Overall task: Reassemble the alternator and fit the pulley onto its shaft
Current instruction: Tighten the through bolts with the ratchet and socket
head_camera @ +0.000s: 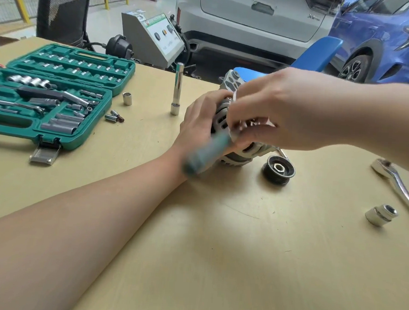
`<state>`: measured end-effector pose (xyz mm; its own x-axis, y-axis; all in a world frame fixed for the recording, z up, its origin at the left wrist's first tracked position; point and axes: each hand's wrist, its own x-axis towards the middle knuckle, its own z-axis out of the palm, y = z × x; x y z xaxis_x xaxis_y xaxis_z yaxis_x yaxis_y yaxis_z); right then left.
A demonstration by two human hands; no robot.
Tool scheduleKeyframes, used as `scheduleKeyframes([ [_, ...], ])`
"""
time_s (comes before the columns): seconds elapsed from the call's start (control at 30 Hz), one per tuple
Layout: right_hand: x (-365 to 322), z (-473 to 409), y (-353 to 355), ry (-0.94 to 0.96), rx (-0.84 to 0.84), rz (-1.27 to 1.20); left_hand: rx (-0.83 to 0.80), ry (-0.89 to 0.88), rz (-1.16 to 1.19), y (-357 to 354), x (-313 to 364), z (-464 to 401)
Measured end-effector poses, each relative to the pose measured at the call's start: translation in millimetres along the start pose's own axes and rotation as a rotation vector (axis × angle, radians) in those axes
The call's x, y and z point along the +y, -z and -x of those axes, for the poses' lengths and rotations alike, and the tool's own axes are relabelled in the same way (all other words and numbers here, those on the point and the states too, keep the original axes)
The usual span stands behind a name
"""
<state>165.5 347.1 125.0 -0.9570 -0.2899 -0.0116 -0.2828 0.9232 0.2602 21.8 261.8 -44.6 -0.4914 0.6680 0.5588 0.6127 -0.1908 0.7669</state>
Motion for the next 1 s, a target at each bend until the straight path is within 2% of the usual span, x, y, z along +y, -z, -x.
scheduleKeyframes([
  [0.1,6,10,-4,0.193,0.018,0.194,0.003,-0.005,-0.019,1,0,1],
  [0.2,9,16,-11,0.218,0.081,0.269,-0.009,0.008,-0.019,0,2,1],
  [0.5,-10,9,-22,-0.179,0.213,0.03,-0.065,-0.01,-0.054,2,-3,-3],
  [0.67,-14,-6,-22,-0.496,0.189,-0.052,-0.029,0.019,-0.054,-1,1,-2],
  [0.83,-10,-26,-15,-0.877,0.141,-0.435,-0.041,0.079,-0.042,2,4,-1],
  [0.9,-11,-29,-12,-0.934,0.14,-0.555,-0.042,0.075,-0.037,3,5,-1],
  [1.0,-13,-25,-10,-0.827,0.107,-0.387,-0.048,0.072,-0.028,4,6,0],
])
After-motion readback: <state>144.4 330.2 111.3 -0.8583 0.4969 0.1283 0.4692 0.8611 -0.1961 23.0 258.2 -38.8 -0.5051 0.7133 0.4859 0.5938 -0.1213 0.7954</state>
